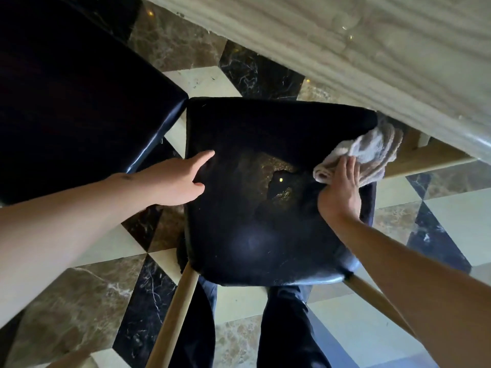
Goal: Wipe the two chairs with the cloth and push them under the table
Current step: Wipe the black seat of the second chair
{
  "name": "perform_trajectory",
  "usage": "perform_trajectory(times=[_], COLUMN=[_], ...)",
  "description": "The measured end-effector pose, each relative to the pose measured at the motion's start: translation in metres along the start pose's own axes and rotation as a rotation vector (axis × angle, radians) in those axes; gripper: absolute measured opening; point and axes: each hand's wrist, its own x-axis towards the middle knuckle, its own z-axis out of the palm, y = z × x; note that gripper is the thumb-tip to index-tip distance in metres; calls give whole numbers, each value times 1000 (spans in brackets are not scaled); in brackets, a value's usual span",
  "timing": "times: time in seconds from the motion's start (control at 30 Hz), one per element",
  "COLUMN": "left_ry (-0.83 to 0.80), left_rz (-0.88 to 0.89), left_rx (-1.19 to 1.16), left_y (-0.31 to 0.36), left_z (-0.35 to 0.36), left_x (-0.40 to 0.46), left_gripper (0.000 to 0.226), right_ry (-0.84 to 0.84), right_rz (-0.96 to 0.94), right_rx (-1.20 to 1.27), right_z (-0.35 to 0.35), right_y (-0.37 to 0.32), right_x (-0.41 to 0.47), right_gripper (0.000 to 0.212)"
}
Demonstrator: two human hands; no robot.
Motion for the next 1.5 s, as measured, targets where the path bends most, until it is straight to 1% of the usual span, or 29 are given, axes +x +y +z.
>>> perform_trajectory(times=[0.1, 0.17, 0.23, 0.3, 0.33, 0.4, 0.5, 0.57, 0.63, 0.7, 0.8, 0.9, 0.97, 1.03, 1.1, 1.17, 1.23, 1.27, 1.37, 1.4, 1.43, 1.5], left_ry=[-28, -40, -38, 12, 64, 207, 400, 497, 548, 502, 347, 227, 200, 243, 298, 300, 285, 279, 256, 257, 264, 280], left_rz=[-21, -44, -40, -13, 2, 34, 57, 78, 89, 93, 83, 69, 31, -34, -68, -53, -27, -23, -51, -59, -59, -61], left_rx=[10, 15, 23, -9, -47, -121, -256, -252, -201, -129, -34, 66, 86, 118, 141, 124, 133, 146, 191, 193, 193, 183], left_y=[0, -2, -3, -3, -3, -4, -6, -6, -5, -4, -2, 4, 12, 23, 34, 46, 53, 56, 61, 58, 56, 54], left_z=[1, 3, 3, 4, 7, 7, -3, -11, -16, -15, -12, -15, -18, -19, -18, -14, -7, -3, 11, 13, 15, 15], left_x=[-1, 0, 2, 3, 3, 2, -4, -10, -18, -24, -23, -13, -3, 8, 19, 31, 39, 42, 44, 42, 41, 40], left_gripper=[80, 81, 84, 87, 87, 84, 80, 78, 73, 72, 74, 72, 69, 69, 69, 69, 69, 69, 69, 70, 71, 72], right_ry=[29, 40, 39, -11, -54, -110, -126, -128, -186, -281, -423, -660, -830, -960, -1057, -1125, -1193, -1197, -1163, -1162, -1129, -1076], right_rz=[94, 106, 69, -39, -118, -298, -542, -634, -747, -946, -1235, -1399, -1473, -1492, -1456, -1367, -1300, -1278, -1202, -1156, -1187, -1122], right_rx=[87, 102, 79, 34, 15, -12, -102, -111, -110, -212, -489, -547, -571, -581, -576, -583, -626, -665, -743, -771, -761, -657], right_z=[1, -2, -4, 3, 9, 29, 67, 86, 98, 106, 111, 89, 62, 35, 12, -14, -36, -45, -67, -72, -76, -87], right_y=[-42, -63, -79, -99, -111, -138, -168, -169, -154, -129, -81, -27, 8, 38, 68, 89, 111, 119, 141, 138, 137, 139], right_x=[38, 58, 70, 72, 68, 51, 11, -17, -45, -79, -121, -125, -111, -97, -80, -60, -39, -31, -8, -1, 6, 18], right_gripper=[86, 84, 83, 84, 85, 85, 85, 86, 87, 89, 94, 86, 78, 70, 67, 62, 51, 46, 42, 38, 37, 38])
